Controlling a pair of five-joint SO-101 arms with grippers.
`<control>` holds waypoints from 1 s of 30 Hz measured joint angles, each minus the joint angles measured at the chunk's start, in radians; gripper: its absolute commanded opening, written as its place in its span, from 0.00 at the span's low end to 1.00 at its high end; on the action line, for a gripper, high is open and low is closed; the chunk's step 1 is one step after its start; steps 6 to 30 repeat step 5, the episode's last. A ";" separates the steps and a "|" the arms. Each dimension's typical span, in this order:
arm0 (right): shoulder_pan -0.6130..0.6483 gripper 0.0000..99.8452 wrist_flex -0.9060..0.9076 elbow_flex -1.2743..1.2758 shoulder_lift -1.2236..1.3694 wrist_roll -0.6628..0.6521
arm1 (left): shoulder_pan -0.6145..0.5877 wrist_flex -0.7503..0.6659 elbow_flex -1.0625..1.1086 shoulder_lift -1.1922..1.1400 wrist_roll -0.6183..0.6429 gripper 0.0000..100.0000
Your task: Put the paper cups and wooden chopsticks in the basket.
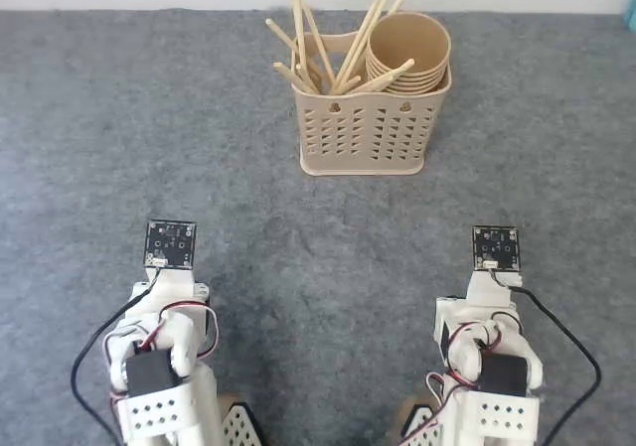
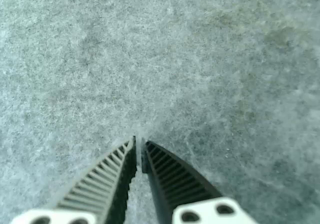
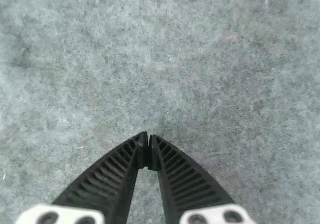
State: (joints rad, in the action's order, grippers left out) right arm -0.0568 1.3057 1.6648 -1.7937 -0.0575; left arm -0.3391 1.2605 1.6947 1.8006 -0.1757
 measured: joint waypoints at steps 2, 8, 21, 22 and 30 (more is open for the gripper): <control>0.000 0.01 0.000 0.000 0.000 0.000 | 0.000 0.000 0.000 0.000 0.000 0.01; 0.000 0.01 0.000 0.000 0.000 0.000 | 0.000 0.000 0.000 0.000 0.000 0.01; 0.000 0.01 0.000 0.000 0.000 0.000 | 0.000 0.000 0.000 0.000 0.000 0.01; 0.000 0.01 0.000 0.000 0.000 0.000 | 0.000 0.000 0.000 0.000 0.000 0.01; 0.000 0.01 0.000 0.000 0.000 0.000 | 0.000 0.000 0.000 0.000 0.000 0.01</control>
